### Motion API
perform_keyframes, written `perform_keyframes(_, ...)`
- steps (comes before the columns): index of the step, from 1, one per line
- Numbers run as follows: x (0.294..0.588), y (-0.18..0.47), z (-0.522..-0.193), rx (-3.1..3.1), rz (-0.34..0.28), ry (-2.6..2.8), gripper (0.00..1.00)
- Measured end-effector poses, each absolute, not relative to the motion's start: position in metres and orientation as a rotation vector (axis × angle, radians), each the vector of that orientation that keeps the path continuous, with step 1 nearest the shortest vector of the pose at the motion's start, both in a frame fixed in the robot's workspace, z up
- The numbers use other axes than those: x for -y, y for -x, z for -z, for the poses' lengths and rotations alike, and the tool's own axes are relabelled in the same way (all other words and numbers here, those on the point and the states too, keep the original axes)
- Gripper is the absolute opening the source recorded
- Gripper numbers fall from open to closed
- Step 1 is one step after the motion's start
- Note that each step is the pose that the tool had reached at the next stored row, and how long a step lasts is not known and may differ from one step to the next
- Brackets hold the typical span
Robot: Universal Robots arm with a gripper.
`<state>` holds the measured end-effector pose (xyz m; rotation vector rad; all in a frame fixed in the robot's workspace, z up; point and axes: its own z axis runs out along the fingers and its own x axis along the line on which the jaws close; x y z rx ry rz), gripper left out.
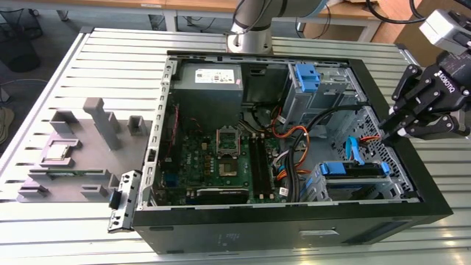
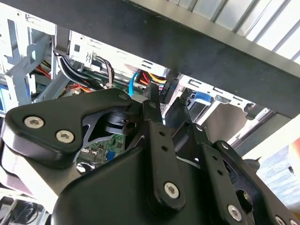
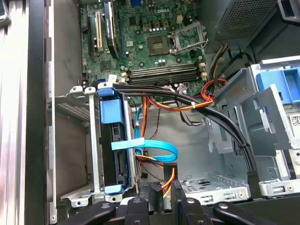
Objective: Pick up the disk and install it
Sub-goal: 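Insert the second disk wire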
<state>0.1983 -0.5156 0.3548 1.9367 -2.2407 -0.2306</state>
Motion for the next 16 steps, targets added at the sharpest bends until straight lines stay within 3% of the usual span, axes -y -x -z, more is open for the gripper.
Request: perform_keyframes(16, 0.516, -0.215, -0.350, 2.208, 0.271, -1.908, 0.33)
